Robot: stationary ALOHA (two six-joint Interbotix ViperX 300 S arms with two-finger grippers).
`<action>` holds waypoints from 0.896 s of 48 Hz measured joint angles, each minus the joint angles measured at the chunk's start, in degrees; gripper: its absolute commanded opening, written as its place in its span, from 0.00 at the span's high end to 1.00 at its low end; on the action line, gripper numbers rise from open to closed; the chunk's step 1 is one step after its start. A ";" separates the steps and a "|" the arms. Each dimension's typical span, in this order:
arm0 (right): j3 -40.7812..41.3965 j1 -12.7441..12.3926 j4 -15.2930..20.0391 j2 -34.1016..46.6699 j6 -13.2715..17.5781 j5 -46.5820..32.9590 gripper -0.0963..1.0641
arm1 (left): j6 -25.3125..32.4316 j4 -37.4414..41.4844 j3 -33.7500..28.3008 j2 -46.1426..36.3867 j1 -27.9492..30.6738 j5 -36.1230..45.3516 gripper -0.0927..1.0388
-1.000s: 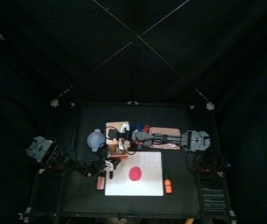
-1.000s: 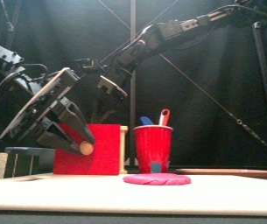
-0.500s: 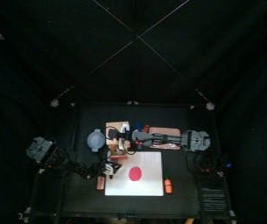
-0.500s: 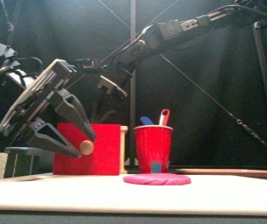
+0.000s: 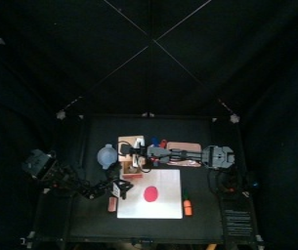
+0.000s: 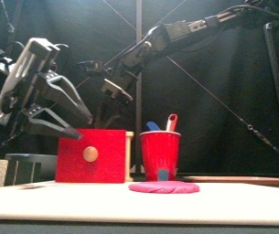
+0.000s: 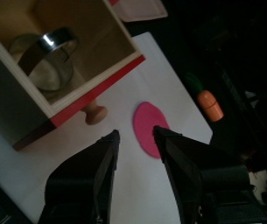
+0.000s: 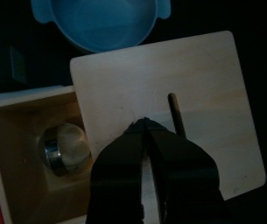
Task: Get the cutter from the drawer then cut the dough then place the extra dough in the bowl
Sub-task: Place the cutter on the board
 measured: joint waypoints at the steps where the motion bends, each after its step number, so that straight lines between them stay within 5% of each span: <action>1: -0.09 0.00 0.00 0.09 0.09 0.00 0.90 | 0.35 0.88 0.44 -0.62 -0.09 -0.53 0.25; 23: -1.23 2.29 0.18 -1.32 0.18 1.32 0.89 | 13.18 11.43 9.84 -9.58 -0.26 -17.23 0.37; 34: -0.70 5.01 0.35 -5.80 -0.09 0.35 0.89 | 22.32 13.80 12.13 -12.04 1.05 -18.90 0.37; 43: 1.93 7.21 0.26 -7.38 -0.79 0.26 0.73 | 27.51 13.36 13.10 -12.30 3.87 -18.81 0.38</action>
